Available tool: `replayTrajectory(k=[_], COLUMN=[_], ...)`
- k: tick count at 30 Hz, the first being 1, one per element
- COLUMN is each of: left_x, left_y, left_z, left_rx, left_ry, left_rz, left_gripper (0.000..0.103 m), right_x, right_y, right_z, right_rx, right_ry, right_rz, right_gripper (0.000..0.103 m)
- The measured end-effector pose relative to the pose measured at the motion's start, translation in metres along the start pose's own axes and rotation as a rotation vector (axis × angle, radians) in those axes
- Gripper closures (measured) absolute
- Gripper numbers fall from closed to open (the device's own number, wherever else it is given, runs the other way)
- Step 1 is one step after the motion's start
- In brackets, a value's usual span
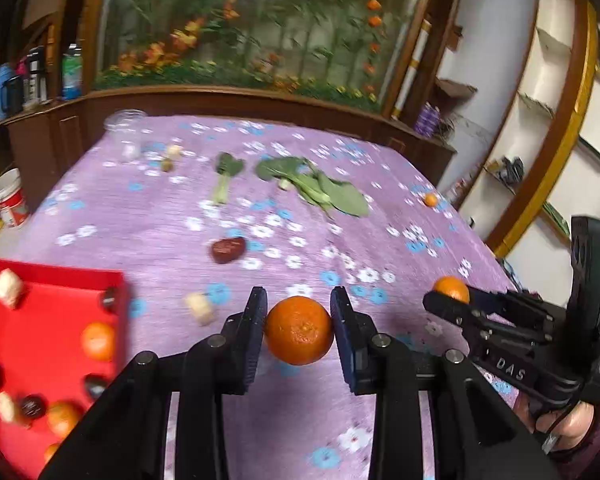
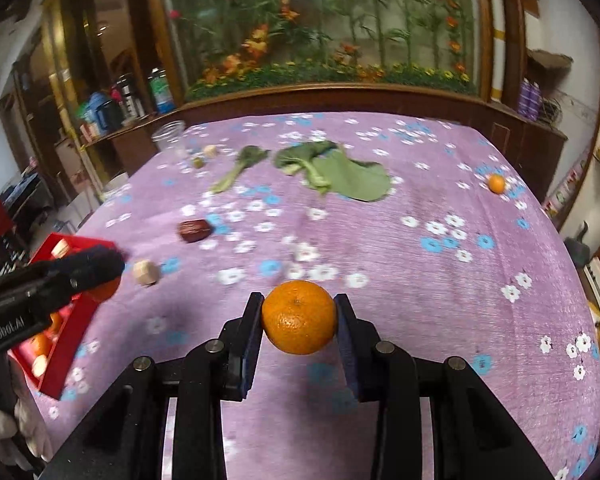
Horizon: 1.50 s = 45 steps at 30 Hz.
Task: Organize fruits
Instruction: 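Close the right gripper on a mandarin orange while the left grasps another orange, then carry both oranges over the red tray and open both grippers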
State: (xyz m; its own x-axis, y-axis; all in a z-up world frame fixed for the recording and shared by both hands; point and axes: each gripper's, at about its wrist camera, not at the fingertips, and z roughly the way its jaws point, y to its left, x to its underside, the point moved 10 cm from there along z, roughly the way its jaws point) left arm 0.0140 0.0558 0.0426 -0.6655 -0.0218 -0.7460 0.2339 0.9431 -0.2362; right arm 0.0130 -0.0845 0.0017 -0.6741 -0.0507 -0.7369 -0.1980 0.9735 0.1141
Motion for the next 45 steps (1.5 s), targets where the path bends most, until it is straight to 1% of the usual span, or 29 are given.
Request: replayTrajectory(k=[5,8,9,12,14,18,21,26,33,34,35,36,37,38,41,45], left_x=[-0.001,0.001,0.002,0.007,0.013,0.026,0.036,0.049,0.053,0.053,0.052,0.052,0.051,0.049,0.047,0.045], left_y=[0.041,0.074,0.091,0.130,0.160,0.203,0.229,0.254,0.267,0.269,0.270,0.271,0.270,0.270,0.267,0.264], left_z=[-0.036,-0.058,-0.067,-0.084,-0.093,-0.101,-0.103,-0.105,-0.105,-0.105,-0.105,-0.106,-0.107,-0.108,-0.109,-0.110], left_rx=[-0.060,-0.112,-0.142,-0.204,-0.264,-0.332,-0.363,-0.405,-0.451,-0.453,-0.455,-0.459,-0.461,-0.462,-0.460,-0.467], left_ry=[-0.056,-0.091,-0.104,-0.122,-0.130,-0.129,-0.120,-0.113,-0.103,-0.105,-0.106,-0.109,-0.112,-0.116,-0.124,-0.124], left_rz=[-0.063,-0.114,-0.139,-0.196,-0.231,-0.291,-0.333,-0.363,-0.362,-0.362,-0.362,-0.359,-0.356,-0.353,-0.341,-0.329], left_gripper=[0.071,0.071,0.071,0.071,0.071,0.071,0.071,0.071,0.070,0.065,0.056,0.051,0.043,0.037,0.031,0.028], right_x=[-0.001,0.000,0.000,0.004,0.008,0.017,0.022,0.026,0.029,0.029,0.028,0.028,0.028,0.029,0.030,0.030], right_y=[0.051,0.082,0.094,0.131,0.152,0.205,0.237,0.279,0.308,0.310,0.313,0.315,0.317,0.319,0.325,0.328], right_z=[-0.006,-0.004,-0.002,0.006,0.011,0.025,0.035,0.055,0.085,0.087,0.090,0.092,0.094,0.095,0.095,0.094], right_rx=[-0.052,-0.098,-0.115,-0.172,-0.202,-0.279,-0.327,-0.367,-0.396,-0.399,-0.405,-0.407,-0.408,-0.407,-0.425,-0.437], right_ry=[-0.005,0.003,0.007,0.030,0.045,0.083,0.105,0.128,0.168,0.170,0.172,0.173,0.174,0.175,0.180,0.178], right_rz=[-0.067,-0.101,-0.112,-0.143,-0.164,-0.213,-0.249,-0.300,-0.314,-0.313,-0.313,-0.314,-0.319,-0.324,-0.327,-0.321], right_gripper=[0.065,0.065,0.065,0.065,0.065,0.065,0.065,0.065,0.065,0.065,0.064,0.064,0.064,0.064,0.063,0.063])
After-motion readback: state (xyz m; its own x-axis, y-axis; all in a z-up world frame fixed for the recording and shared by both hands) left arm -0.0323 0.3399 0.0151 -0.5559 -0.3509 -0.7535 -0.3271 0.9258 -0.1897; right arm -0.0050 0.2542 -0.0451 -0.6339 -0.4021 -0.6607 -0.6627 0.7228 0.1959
